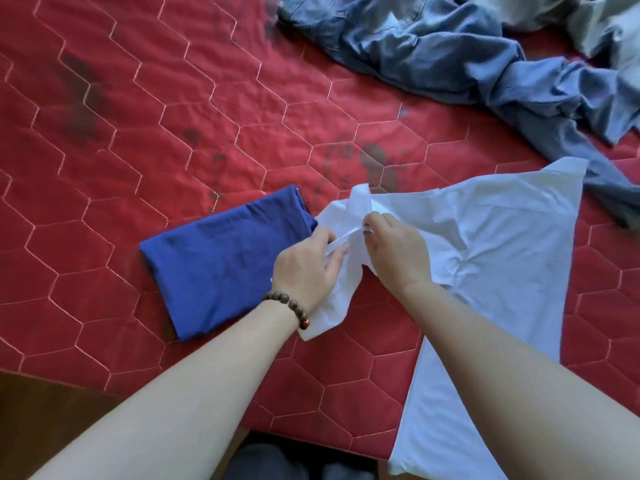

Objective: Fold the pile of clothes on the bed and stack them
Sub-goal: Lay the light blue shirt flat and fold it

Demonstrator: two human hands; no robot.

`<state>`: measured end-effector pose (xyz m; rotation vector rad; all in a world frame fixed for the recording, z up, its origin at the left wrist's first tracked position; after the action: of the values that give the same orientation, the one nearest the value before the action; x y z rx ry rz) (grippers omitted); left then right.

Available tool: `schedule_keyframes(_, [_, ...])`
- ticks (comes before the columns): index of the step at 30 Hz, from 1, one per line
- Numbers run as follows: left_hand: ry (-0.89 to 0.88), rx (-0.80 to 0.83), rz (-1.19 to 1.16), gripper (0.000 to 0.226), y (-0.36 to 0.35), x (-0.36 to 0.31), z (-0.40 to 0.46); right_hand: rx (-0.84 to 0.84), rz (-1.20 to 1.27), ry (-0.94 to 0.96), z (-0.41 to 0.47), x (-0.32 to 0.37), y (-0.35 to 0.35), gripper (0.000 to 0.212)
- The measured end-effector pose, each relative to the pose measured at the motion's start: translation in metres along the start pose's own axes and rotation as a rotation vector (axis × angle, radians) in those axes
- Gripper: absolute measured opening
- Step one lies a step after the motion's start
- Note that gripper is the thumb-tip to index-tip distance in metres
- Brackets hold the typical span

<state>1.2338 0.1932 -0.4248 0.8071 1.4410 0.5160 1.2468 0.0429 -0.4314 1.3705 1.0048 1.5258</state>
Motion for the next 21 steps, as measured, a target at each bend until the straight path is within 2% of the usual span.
schedule_keyframes(3, [-0.034, -0.033, 0.056, 0.046, 0.028, 0.0, 0.023, -0.003, 0.004, -0.092, 0.011, -0.016, 0.022, 0.008])
schedule_keyframes(6, [-0.063, -0.047, 0.139, 0.051, 0.054, 0.008, 0.046, 0.056, 0.003, -0.202, 0.025, -0.037, 0.039, 0.013])
schedule_keyframes(8, [-0.067, -0.067, 0.205, 0.049, 0.07, 0.017, 0.06, 0.033, 0.042, -0.247, 0.042, -0.053, 0.055, 0.014])
schedule_keyframes(11, [-0.021, -0.034, 0.289, 0.037, 0.081, 0.035, 0.075, -0.134, 0.07, -0.312, 0.076, -0.077, 0.084, 0.018])
schedule_keyframes(15, [0.008, 0.035, 0.437, 0.025, 0.079, 0.061, 0.08, -0.255, 0.185, -0.499, 0.104, -0.109, 0.094, 0.021])
schedule_keyframes(18, [0.059, 0.062, 0.536, 0.02, 0.076, 0.084, 0.082, -0.092, 0.146, -0.536, 0.101, -0.113, 0.063, 0.024])
schedule_keyframes(21, [0.13, 0.142, 0.643, 0.028, 0.07, 0.109, 0.077, 0.054, 0.044, -0.392, 0.078, -0.097, 0.025, 0.041])
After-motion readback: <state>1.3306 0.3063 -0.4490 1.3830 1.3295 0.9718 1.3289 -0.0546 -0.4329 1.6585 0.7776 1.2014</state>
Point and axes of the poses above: each hand's wrist, its own z-axis towards the middle knuckle, its own y-axis out of the back of the hand, x = y × z, the point moved 6 cm from there along z, towards the middle knuckle, and after that the axes turned 3 degrees about -x, right-handed, at the moved point
